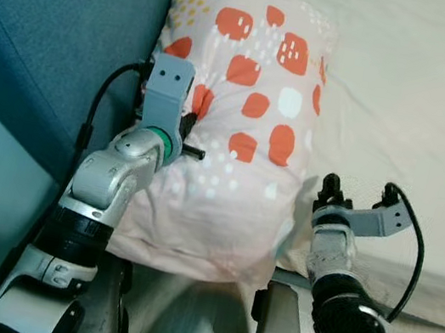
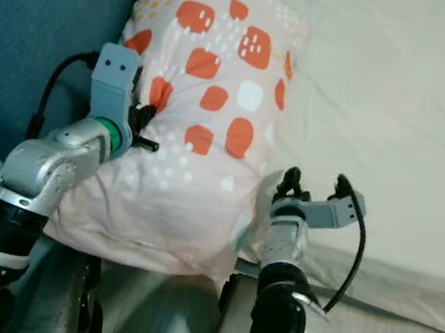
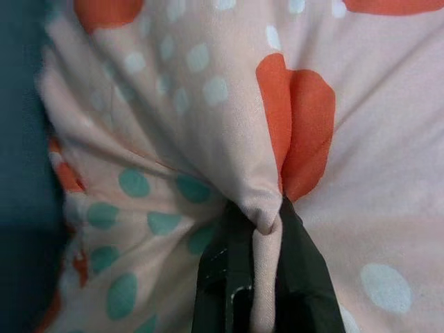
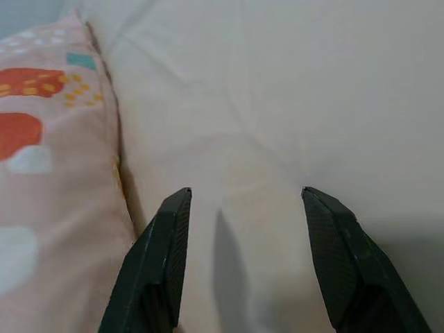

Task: Clean up the room

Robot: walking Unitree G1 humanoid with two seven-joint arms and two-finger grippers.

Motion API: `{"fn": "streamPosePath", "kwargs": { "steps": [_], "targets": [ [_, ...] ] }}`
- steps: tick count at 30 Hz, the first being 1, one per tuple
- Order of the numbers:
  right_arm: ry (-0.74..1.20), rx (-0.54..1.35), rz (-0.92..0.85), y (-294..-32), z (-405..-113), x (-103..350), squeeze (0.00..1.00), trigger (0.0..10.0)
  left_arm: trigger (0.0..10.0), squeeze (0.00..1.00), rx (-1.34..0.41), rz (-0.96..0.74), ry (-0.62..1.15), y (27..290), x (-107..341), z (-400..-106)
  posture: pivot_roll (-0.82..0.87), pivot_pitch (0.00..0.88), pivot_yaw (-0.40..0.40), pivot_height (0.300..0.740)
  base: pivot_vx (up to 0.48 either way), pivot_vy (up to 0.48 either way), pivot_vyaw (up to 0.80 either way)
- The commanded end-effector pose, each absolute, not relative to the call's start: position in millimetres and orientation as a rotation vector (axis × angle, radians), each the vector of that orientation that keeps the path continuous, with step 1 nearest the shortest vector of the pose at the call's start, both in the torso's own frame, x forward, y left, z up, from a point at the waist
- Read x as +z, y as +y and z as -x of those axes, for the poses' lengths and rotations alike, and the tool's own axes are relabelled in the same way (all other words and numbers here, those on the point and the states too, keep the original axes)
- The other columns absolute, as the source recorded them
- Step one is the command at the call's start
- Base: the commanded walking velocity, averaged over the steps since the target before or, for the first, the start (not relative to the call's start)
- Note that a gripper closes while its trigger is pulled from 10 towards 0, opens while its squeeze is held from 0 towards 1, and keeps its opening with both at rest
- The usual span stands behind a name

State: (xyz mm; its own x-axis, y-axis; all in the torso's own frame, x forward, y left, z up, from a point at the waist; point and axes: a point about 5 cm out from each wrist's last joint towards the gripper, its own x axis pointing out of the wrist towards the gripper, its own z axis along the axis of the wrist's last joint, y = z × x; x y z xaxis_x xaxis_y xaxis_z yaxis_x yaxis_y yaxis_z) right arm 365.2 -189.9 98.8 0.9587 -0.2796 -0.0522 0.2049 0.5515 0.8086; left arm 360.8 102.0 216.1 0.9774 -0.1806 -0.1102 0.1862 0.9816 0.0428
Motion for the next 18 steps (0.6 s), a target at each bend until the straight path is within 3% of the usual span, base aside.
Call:
{"fn": "streamPosePath", "kwargs": {
  "steps": [1, 8, 12, 13, 14, 15, 18],
  "targets": [
    [-0.075, -0.238, -0.927, -180.0, -360.1, 90.0, 0.00, 10.0, 10.0, 1.00, -0.136, -0.064, 0.040, 110.0, 216.8, -361.1, 0.03, 0.229, 0.121, 0.566, 0.000, 0.000, 0.00],
    [-0.164, 0.063, -0.848, -138.9, -357.3, 101.3, 0.00, 10.0, 10.0, 1.00, -0.040, -0.069, -0.197, 134.0, 250.1, -354.8, 0.01, 0.216, 0.116, 0.566, 0.000, 0.000, 0.00],
    [-0.210, 0.171, -0.866, -123.7, -348.0, 103.8, 0.00, 10.0, 10.0, 1.00, -0.084, -0.093, -0.252, 138.7, 261.9, -346.1, 0.00, 0.204, 0.107, 0.566, 0.000, 0.000, 0.00],
    [-0.216, 0.182, -0.871, -122.0, -341.4, 100.8, 0.00, 10.0, 10.0, 0.82, -0.119, -0.102, -0.263, 140.7, 265.3, -340.3, -0.01, 0.199, 0.102, 0.566, 0.000, 0.000, 0.00],
    [-0.216, 0.182, -0.871, -122.0, -341.4, 100.8, 0.00, 10.0, 10.0, 0.82, -0.119, -0.102, -0.263, 140.7, 265.3, -340.3, -0.01, 0.199, 0.102, 0.566, 0.000, 0.000, 0.00],
    [-0.198, 0.141, -0.848, -127.9, -326.2, 86.4, 0.00, 10.0, 10.0, 0.00, -0.212, -0.069, -0.292, 144.8, 271.9, -327.3, -0.01, 0.187, 0.091, 0.566, 0.000, 0.000, 0.00],
    [-0.179, 0.108, -0.817, -133.5, -317.4, 76.7, 0.00, 10.0, 10.0, 0.00, -0.264, -0.042, -0.320, 146.6, 276.8, -320.0, -0.01, 0.185, 0.088, 0.566, 0.000, 0.000, 0.00]
  ]
}}
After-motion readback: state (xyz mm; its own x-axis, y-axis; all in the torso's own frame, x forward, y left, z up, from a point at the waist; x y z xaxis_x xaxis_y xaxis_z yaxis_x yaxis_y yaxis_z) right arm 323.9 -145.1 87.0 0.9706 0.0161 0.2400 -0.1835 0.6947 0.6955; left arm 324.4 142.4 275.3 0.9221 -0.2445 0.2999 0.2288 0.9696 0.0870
